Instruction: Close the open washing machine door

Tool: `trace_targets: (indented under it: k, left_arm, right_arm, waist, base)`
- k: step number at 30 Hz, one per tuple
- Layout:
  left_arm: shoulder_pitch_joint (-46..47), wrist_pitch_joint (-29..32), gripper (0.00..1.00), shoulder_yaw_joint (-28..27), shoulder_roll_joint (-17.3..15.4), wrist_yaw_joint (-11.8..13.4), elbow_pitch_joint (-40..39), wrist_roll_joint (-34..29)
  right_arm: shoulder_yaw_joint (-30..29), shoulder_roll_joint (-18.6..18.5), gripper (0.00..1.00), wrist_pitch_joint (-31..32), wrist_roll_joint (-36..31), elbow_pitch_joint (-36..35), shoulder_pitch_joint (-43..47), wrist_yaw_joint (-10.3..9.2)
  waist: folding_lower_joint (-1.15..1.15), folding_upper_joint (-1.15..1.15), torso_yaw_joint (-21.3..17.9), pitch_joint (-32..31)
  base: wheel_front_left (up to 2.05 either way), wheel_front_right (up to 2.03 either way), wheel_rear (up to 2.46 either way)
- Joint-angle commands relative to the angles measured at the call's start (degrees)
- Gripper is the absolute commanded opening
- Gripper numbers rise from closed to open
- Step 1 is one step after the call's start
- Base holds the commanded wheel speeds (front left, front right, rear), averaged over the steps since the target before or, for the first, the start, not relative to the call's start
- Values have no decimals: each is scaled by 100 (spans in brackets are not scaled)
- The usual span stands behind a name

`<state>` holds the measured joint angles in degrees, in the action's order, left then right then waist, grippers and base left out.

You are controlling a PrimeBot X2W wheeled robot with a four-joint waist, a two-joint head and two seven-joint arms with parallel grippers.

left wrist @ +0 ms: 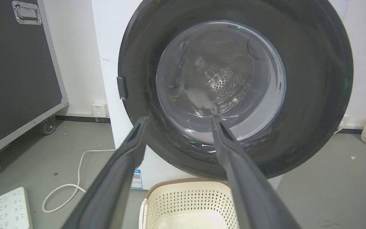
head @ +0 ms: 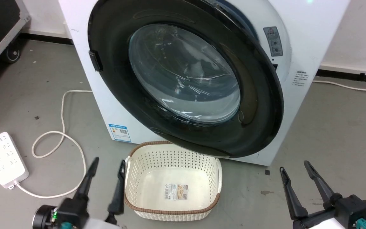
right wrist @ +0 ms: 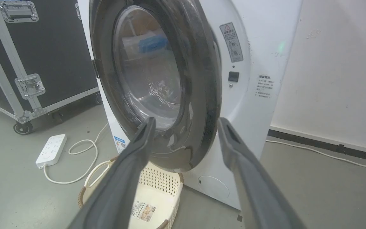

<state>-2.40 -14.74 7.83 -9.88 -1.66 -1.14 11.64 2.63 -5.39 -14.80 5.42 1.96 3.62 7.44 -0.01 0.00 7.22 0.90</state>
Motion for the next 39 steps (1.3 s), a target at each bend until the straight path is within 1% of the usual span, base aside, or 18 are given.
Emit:
trace_targets:
  k: [1,4,5,6,7,11,13,17,20,24,28,31,34,37,38,39]
  left_arm:
    - [-74,-25,100,24,-12,35,-50,-183]
    - [-147,-25,100,116,-39,93,-104,-631]
    - [-159,-25,100,132,-25,118,-103,-711]
    - [-162,-25,100,135,0,140,-101,-755]
    - [-152,-25,100,138,27,156,-110,-788]
    - [-64,-26,100,206,76,198,-127,-966]
    - [13,-26,100,241,77,214,-107,-1042]
    - [243,-26,100,271,143,251,-114,-1076]
    - [414,-26,100,320,221,254,-118,-1065]
    - [611,-26,100,395,324,254,-68,-1036]
    - [748,-26,100,308,471,295,-30,-800]
    - [856,-26,100,315,512,273,-11,-795]
    - [965,-26,100,340,547,254,6,-807]
    - [1048,-26,100,342,575,251,16,-808]
    - [1069,-26,100,343,584,263,31,-816]
    - [1129,-26,100,315,618,392,44,-835]
  right_arm:
    - [-3,22,100,-20,-36,26,70,5]
    - [10,55,100,-20,-62,95,48,5]
    - [55,57,82,-20,-67,138,40,5]
    - [109,50,7,-20,-72,177,24,5]
    - [168,31,0,-20,-76,201,-2,5]
    - [400,-82,0,-11,-17,245,-223,5]
    - [601,-221,0,49,61,254,-437,5]
    - [1101,-685,0,312,329,238,-1089,5]
    - [1318,-1101,0,559,600,315,-1691,5]
    - [1420,-1570,0,822,1039,529,-2467,5]
    - [1490,-1962,0,993,1490,799,-3131,5]
    - [1435,-2145,0,1097,1959,1034,-3541,5]
    - [1509,-2426,0,1166,2130,1247,-3941,5]
    - [1511,-2550,0,1248,2398,1532,-4342,5]
    - [1535,-2614,0,1294,2423,1645,-4480,5]
    - [1581,-2718,0,1389,2555,1911,-4868,5]
  waist:
    - [1,0,6,20]
    - [1,0,11,82]
    - [1,0,13,102]
    - [1,0,14,135]
    - [1,0,19,180]
    - [1,0,70,371]
    - [1,0,111,503]
    - [1,0,223,853]
    - [1,0,318,1132]
    - [1,0,440,1474]
    - [1,0,544,1746]
    - [1,0,626,1907]
    - [1,0,696,2026]
    - [1,0,739,2117]
    - [1,0,756,2143]
    - [1,0,792,2211]
  base:
    - [0,0,0]
    - [0,0,0]
    - [0,0,0]
    - [0,0,0]
    - [0,0,0]
    - [0,0,0]
    - [0,0,0]
    - [0,0,0]
    - [0,0,0]
    - [0,0,0]
    - [0,0,0]
    - [0,0,0]
    - [0,0,0]
    - [0,0,0]
    - [0,0,0]
    - [0,0,0]
